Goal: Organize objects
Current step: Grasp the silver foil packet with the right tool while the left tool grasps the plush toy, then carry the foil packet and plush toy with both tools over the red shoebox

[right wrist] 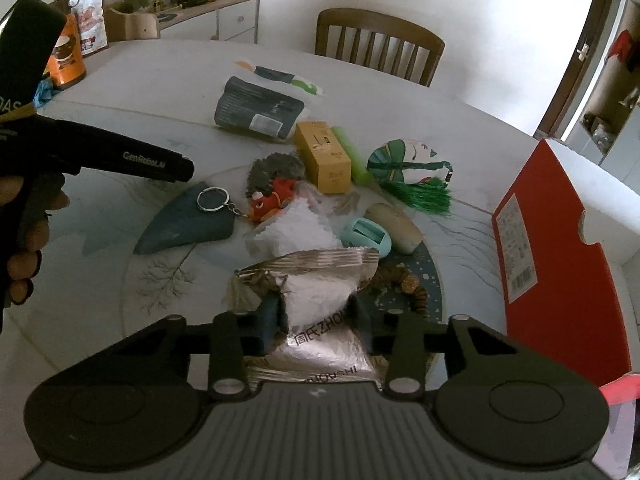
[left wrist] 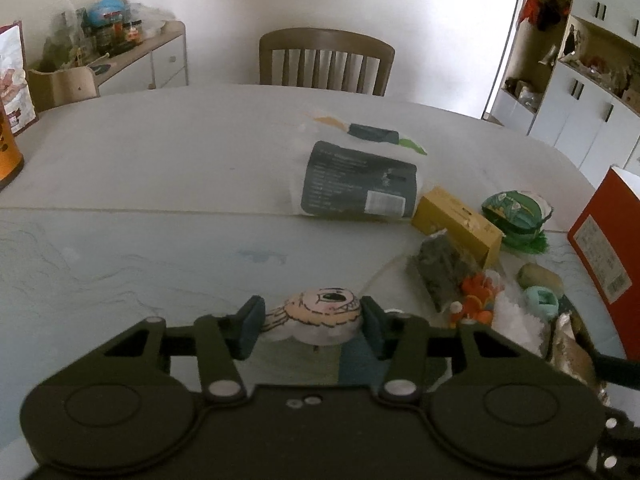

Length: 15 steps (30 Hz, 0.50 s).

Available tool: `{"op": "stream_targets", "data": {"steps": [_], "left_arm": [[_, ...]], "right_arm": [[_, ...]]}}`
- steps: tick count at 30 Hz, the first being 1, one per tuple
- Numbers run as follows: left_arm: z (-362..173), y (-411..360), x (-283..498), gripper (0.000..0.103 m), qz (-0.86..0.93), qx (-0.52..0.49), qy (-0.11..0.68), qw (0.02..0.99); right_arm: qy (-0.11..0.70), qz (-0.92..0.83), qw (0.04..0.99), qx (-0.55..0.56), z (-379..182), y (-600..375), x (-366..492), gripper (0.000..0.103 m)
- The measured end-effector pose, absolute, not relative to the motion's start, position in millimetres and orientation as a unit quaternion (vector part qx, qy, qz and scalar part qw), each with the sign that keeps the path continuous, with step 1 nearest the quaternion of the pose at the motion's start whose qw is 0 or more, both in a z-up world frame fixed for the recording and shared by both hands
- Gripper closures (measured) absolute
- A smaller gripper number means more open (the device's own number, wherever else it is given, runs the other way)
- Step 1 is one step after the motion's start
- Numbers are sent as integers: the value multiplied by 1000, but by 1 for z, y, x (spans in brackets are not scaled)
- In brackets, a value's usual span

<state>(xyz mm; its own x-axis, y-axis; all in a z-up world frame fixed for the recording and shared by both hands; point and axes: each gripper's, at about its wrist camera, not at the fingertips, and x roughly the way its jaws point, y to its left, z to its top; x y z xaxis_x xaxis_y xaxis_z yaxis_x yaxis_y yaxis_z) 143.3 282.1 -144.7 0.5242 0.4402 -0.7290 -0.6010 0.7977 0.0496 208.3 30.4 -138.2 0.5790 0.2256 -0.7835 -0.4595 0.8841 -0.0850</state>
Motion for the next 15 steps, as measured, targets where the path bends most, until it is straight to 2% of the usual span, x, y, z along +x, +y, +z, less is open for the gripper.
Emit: {"op": "stream_targets", "data": {"steps": [15], "left_arm": [[-103,250,120,54,292,-105,355,882]], "right_arm": [[405,213,883,-103,-98,14,188,69]]}}
